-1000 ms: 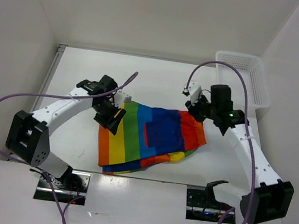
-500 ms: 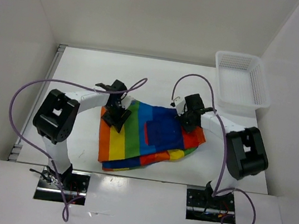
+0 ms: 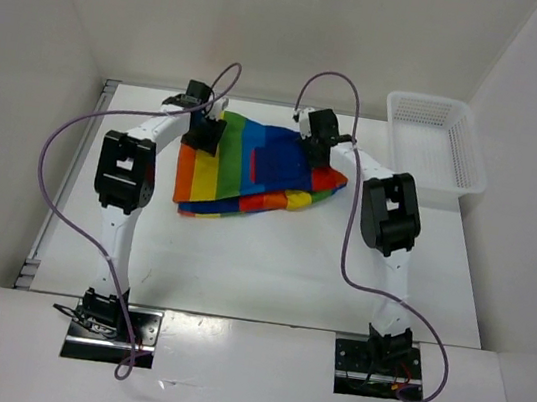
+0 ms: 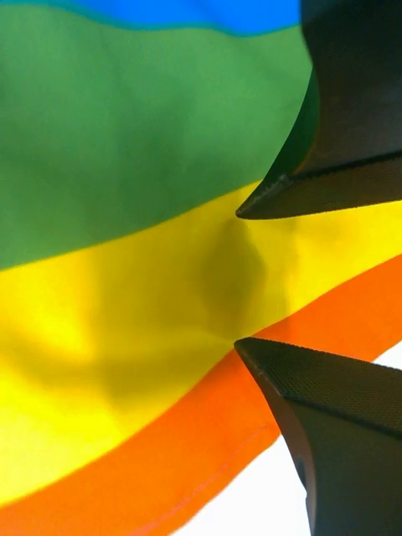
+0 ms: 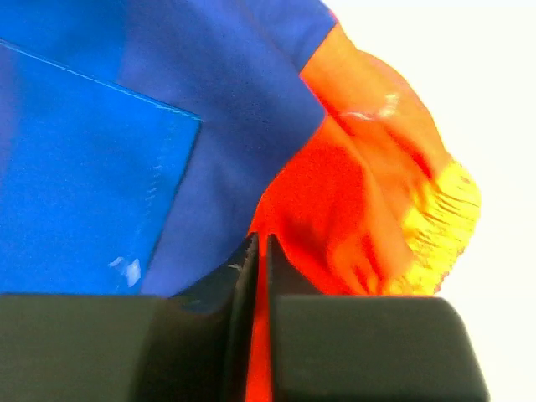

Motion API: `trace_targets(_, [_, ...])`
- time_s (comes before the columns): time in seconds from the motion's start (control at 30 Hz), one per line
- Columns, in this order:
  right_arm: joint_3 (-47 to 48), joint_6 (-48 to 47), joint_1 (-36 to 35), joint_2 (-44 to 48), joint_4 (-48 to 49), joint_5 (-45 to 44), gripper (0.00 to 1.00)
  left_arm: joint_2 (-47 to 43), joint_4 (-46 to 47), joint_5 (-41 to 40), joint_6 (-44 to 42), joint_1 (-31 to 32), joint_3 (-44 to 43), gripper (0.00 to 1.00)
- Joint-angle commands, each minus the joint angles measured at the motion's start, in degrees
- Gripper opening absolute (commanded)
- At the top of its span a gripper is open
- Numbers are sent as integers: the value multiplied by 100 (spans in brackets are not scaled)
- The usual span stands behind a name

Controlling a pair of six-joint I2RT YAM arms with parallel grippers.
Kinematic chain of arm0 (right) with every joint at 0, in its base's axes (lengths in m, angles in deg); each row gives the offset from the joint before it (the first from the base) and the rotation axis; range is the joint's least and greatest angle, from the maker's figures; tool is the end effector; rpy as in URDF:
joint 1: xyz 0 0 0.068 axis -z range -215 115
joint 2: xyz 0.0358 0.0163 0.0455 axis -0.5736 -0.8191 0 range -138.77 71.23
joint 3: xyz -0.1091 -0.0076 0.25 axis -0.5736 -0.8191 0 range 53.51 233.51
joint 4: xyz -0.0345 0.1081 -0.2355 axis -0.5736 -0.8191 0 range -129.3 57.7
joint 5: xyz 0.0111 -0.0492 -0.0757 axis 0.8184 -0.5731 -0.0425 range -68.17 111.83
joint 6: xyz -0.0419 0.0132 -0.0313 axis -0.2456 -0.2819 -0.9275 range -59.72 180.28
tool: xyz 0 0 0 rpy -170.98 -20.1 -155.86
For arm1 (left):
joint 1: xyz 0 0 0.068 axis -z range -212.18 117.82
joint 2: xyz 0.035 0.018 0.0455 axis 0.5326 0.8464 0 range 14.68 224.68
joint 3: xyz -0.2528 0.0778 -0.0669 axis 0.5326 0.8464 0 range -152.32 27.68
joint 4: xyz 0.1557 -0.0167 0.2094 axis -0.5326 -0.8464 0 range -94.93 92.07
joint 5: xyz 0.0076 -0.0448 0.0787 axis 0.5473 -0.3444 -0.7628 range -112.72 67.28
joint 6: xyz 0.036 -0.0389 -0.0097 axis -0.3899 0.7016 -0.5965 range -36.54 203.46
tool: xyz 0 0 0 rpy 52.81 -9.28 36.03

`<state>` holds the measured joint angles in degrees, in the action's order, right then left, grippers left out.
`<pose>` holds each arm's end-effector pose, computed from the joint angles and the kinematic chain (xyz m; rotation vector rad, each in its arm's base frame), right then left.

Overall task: Fold and stack the shorts
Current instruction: Fold the shorts

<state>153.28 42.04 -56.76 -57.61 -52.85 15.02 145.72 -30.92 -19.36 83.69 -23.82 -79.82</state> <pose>0.4657 0.1812 0.1693 -0.7815 2.3030 -0.1170 0.4967 -0.0751 0.1784 0.2039 2.5521 -0.1323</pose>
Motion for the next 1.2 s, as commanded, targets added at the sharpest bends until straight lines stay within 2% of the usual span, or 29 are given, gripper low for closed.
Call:
trace_targets(0.0, [886, 514, -39, 182, -36, 345, 14, -210, -67, 146, -23, 25, -596, 67])
trace_targets(0.03, [939, 671, -39, 427, -88, 669, 33, -480, -119, 217, -23, 25, -596, 67])
trace_targets(0.1, [861, 743, 13, 735, -229, 995, 54, -798, -303, 402, -23, 25, -492, 70])
trace_targets(0.13, [669, 813, 14, 902, -282, 1180, 60, -974, -365, 525, -23, 25, -386, 70])
trace_targets(0.2, [361, 875, 127, 1438, -431, 1611, 66, -1562, -593, 579, -23, 25, 122, 71])
trace_targets(0.27, [-254, 875, 311, 1955, -484, 1761, 67, -2149, -847, 526, -23, 25, 605, 71])
trace_targets(0.3, [-473, 875, 391, 2107, -484, 1762, 67, -2345, -919, 465, -23, 25, 1234, 71])
trace_targets(0.4, [-1273, 682, 690, 2476, -484, 1604, 67, -3074, -981, 35, -23, 174, 2353, 71])
trace_targets(0.43, [-1650, 603, 691, 2477, -484, 1604, 67, -3337, -981, -227, -23, 384, 3053, 71])
trace_targets(0.57, [-2338, 409, 751, 2452, -423, 1551, 67, -3472, -621, -510, -23, 719, 3832, 71])
trace_targets(0.67, [-2462, 479, 971, 2214, -370, 1551, 67, -3358, -315, -896, -23, 772, 4000, 71])
trace_targets(0.8, [-2313, 717, 1480, 1758, -265, 1805, 72, -3138, -67, -1250, -23, 895, 4053, 71])
trace_targets(1.1, [-1443, 1015, 1482, 1063, -194, 2728, 77, -2716, 223, -1425, -23, 948, 4290, 71])
trace_targets(1.17, [-1320, 1182, 1482, 896, -194, 2790, 78, -2568, 275, -1425, -23, 948, 4343, 64])
